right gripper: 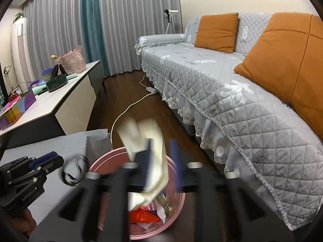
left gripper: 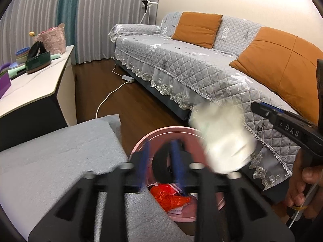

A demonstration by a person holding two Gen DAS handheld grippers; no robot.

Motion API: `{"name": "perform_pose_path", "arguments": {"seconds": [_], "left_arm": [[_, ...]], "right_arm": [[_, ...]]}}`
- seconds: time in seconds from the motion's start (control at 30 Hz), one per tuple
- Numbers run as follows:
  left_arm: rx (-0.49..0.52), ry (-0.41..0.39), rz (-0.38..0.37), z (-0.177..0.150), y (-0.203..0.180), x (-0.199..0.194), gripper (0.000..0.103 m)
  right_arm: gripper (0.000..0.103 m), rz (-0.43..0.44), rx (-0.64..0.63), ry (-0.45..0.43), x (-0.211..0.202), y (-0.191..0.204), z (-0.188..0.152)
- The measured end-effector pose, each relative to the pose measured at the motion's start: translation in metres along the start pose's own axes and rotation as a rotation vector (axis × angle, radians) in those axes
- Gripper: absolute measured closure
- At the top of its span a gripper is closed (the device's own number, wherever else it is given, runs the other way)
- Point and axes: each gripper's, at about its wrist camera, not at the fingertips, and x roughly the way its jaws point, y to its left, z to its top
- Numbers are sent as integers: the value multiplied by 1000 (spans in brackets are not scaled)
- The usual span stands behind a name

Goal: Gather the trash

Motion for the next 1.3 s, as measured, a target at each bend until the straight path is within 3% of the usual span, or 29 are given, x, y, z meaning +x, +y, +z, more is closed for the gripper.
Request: {"name": "perform_pose_path", "arguments": {"seconds": [0.03,0.1,0.33,0.6,0.83,1.03,1.3], "left_arm": [[-3,-5,4,0,1,-3,56],[-7,-11,8,-1,4,-10,52],[-17,-52,31,-5,18,-54,27],[-59,-122,125,-27,35,-135,9],[-138,-152,279,-72,61,-209,8],[-220,-176,382,-108,86,-259,8],[-301,-99,456,-165,94,-285,8]], "right_arm": [[40,-5,2,-7,-1,0,0],[39,2,9,-13,-6,0,2],[14,35,25,-33,-31,8,3],[5,104,-13,-50,-88,48,-6],[5,148,-60,-32,-139,96,-54],[5,158,-112,-66,-180,133,-86],[5,174,-151,-24,-190,158,-120]]}}
